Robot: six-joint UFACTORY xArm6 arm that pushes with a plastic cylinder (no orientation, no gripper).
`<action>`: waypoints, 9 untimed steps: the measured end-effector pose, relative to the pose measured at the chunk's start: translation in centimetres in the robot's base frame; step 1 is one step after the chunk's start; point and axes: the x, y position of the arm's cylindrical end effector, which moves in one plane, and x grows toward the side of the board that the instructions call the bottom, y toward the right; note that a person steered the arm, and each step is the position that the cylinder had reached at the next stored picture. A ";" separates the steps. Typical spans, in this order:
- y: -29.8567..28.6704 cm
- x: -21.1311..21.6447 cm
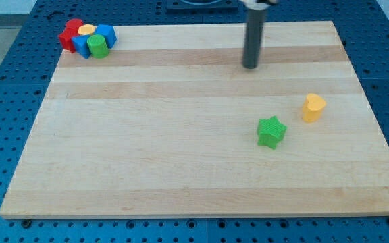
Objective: Slide the yellow heart to the green star
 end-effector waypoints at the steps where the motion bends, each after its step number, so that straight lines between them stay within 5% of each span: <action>1: 4.0 0.2; 5: 17.1 1.2; 6: 18.2 4.5; 9: 12.8 10.9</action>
